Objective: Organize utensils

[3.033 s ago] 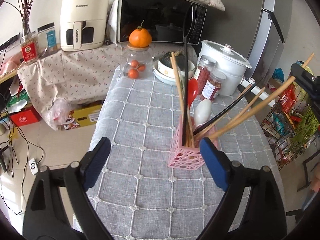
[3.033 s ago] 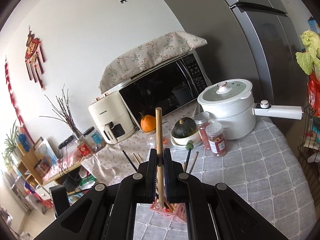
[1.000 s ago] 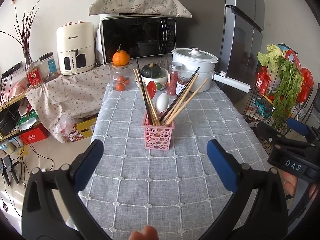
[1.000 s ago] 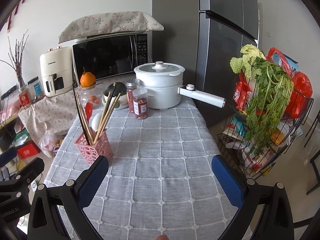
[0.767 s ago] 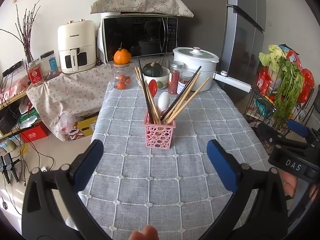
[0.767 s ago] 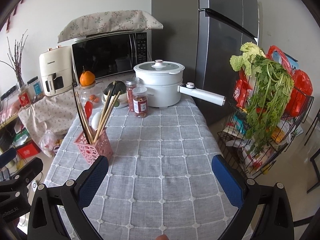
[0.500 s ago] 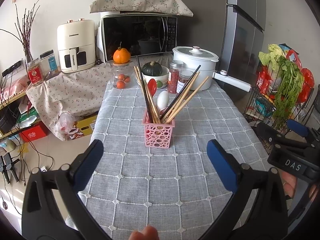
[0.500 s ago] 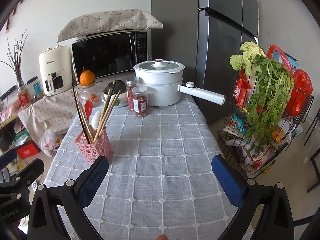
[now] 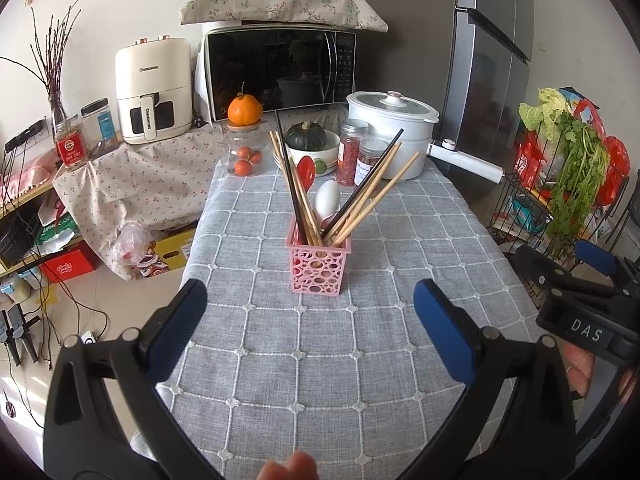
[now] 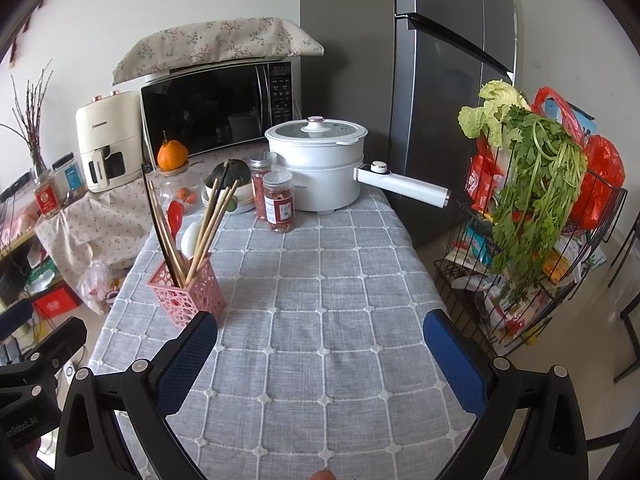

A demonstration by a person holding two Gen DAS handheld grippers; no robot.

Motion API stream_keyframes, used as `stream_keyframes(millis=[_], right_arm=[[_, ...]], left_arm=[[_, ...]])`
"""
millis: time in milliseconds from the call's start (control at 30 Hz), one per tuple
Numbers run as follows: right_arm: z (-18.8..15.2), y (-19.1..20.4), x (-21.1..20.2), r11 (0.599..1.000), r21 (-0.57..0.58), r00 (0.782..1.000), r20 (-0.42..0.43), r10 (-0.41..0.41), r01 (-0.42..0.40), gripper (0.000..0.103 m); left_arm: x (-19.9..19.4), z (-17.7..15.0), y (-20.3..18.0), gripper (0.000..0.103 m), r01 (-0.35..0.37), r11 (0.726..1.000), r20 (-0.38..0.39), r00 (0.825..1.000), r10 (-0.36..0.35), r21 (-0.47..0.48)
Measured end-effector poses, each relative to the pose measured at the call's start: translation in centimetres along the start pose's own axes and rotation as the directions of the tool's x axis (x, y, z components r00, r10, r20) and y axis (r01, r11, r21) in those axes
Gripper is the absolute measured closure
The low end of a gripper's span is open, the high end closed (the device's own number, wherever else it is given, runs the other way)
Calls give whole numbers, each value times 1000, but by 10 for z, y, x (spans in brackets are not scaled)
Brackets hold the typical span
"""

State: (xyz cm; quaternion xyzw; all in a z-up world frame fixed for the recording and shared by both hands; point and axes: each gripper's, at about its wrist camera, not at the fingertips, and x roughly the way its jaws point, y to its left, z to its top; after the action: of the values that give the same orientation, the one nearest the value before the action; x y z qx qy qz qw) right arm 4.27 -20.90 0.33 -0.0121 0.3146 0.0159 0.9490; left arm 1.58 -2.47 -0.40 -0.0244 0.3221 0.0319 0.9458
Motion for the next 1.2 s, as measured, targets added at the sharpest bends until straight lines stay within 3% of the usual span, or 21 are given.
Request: stream_keyframes(millis=[1200], right_arm=[[-6,1,3,1000,7,1000,-17,2,-2,0]], left_arm=[[0,0,2,0,-7,1000,-8,1000,7,-1]])
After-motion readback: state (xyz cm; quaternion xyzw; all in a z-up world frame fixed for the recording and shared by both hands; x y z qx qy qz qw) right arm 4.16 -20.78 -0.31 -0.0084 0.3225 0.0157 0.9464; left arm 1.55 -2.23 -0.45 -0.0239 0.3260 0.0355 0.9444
